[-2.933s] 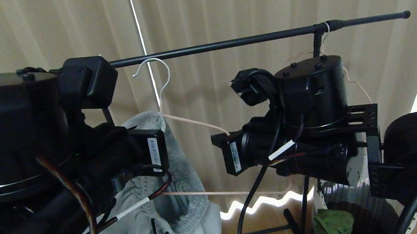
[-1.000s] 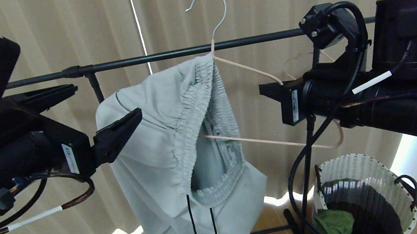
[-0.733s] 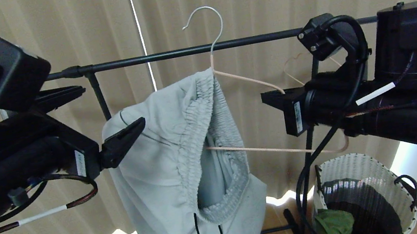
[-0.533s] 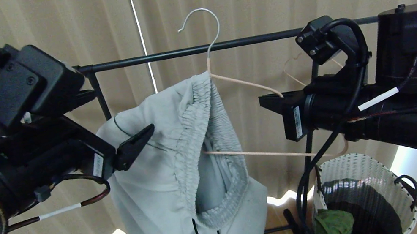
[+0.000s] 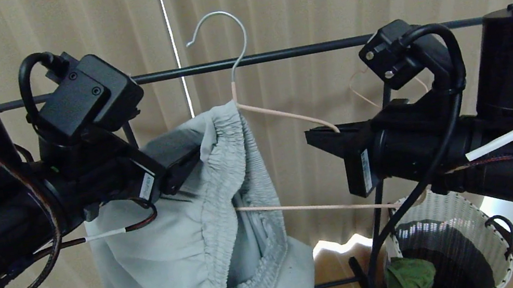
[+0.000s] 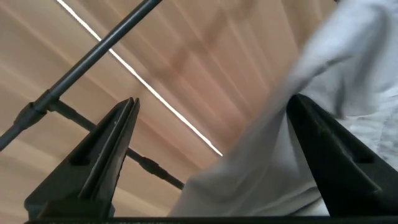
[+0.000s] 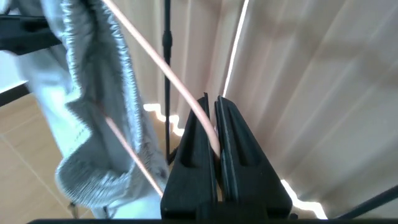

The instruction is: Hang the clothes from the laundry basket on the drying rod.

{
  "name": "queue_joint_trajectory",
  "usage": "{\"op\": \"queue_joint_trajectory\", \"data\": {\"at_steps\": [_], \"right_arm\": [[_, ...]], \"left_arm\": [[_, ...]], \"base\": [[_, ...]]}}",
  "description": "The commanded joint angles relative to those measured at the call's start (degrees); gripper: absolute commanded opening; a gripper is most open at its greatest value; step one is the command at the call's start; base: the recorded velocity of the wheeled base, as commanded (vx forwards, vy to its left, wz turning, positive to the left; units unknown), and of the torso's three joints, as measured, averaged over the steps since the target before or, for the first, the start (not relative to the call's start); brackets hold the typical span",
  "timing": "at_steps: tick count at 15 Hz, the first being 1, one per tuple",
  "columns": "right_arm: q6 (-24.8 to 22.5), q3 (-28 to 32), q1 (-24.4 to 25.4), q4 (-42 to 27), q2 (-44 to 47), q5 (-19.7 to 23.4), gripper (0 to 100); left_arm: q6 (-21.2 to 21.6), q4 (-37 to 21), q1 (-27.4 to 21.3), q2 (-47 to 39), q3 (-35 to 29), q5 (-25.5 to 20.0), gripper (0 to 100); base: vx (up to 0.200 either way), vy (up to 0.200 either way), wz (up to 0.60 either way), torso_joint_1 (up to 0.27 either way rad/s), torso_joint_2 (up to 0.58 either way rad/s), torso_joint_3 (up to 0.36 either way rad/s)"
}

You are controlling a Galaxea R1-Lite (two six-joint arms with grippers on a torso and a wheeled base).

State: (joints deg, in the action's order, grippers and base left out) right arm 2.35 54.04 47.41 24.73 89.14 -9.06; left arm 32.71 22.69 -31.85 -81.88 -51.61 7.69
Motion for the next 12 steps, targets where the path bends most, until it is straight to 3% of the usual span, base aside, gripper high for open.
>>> {"op": "queue_joint_trajectory", "data": {"at_steps": [1, 4, 5, 12], "right_arm": [[-0.07, -0.25, 0.58, 0.05, -1.07, 0.36, 0], [-0.86, -0.95, 1.02, 1.02, -1.60, 0.62, 0], [-0.95, -1.57, 1.28, 2.42, -1.60, 0.62, 0], [-3.50, -4.12, 1.55, 6.55, -1.60, 0.71, 0]], "left_arm": [[-0.01, -0.01, 0.21, -0.73, 0.02, 0.04, 100], [0.08, -0.01, 0.21, -0.65, -0.06, 0.04, 100], [0.08, -0.01, 0.21, -0.65, 0.11, 0.04, 0], [0.08, -0.01, 0.13, -0.56, 0.37, 0.04, 0]], "base": [[0.000, 0.000, 0.00, 0.000, 0.00, 0.000], [0.000, 0.000, 0.00, 0.000, 0.00, 0.000], [0.000, 0.000, 0.00, 0.000, 0.00, 0.000], [0.000, 0.000, 0.00, 0.000, 0.00, 0.000]]}}
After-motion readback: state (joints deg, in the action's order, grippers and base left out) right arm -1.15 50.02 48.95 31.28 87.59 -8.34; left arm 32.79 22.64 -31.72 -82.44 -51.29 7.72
